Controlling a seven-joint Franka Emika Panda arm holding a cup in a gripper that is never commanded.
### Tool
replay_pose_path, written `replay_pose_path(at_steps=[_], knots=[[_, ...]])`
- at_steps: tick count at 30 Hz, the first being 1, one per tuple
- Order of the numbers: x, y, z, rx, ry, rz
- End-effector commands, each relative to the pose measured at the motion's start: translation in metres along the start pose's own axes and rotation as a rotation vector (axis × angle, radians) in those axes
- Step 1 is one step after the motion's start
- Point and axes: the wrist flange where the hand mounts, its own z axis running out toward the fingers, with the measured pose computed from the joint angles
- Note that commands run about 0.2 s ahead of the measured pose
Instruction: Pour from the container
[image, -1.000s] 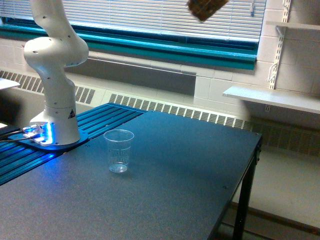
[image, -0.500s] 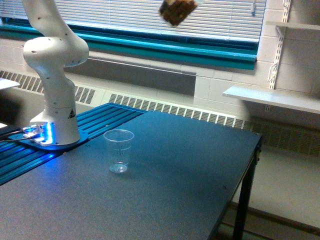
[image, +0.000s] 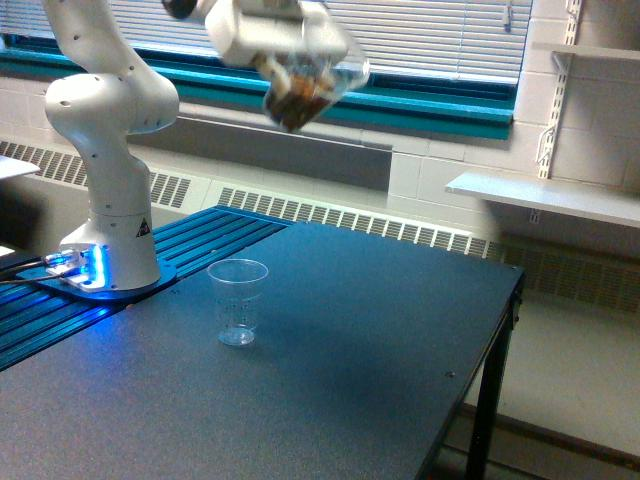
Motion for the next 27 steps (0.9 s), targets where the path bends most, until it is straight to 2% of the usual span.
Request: replay_pose_path(at_steps=[1, 9, 17, 27], knots=[[-0.039, 0.017, 0.026, -0.024, -0.072, -0.027], [-0.092, 0.049, 0.055, -0.083, -0.169, -0.048], [-0.134, 0.097, 0.075, -0.171, -0.258, -0.053], [-0.107, 0.127, 0.067, -0.205, -0.227, -0.03]])
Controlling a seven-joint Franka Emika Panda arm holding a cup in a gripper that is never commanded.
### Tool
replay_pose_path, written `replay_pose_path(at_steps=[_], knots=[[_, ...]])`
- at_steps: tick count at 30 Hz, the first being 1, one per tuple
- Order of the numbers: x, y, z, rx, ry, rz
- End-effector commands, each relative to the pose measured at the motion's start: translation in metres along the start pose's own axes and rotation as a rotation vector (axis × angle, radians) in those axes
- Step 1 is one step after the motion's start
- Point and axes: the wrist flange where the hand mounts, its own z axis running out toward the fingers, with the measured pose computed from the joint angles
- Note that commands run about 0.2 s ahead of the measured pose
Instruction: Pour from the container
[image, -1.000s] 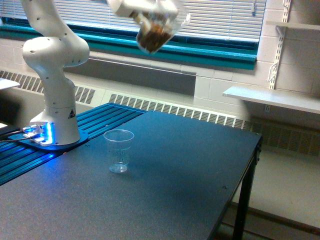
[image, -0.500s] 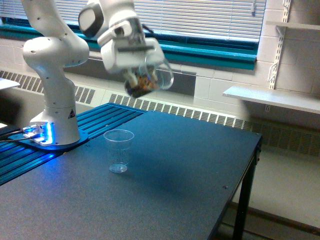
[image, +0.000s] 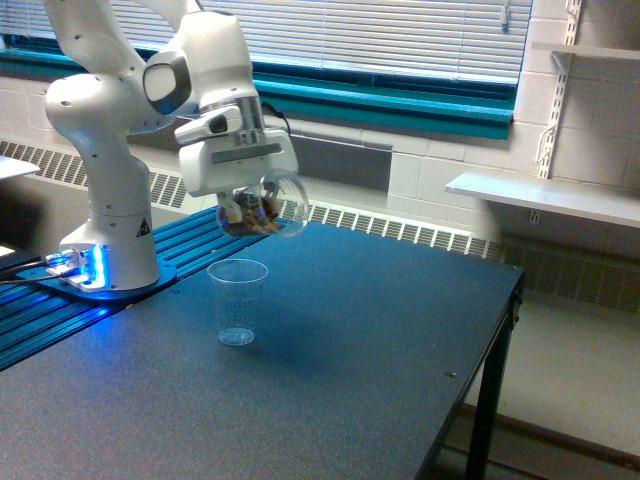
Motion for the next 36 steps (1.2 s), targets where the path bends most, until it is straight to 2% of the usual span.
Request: replay_pose_path(at_steps=[1, 13, 26, 29, 36], knots=[[0.013, 0.025, -0.008, -0.013, 0.018, 0.015], [0.009, 0.022, -0.018, -0.014, -0.006, -0.001], [-0.003, 0.014, -0.008, -0.005, -0.082, -0.013], [0.001, 0.023, -0.004, -0.004, -0.106, -0.021], [0.003, 0.021, -0.001, -0.003, -0.11, -0.022]])
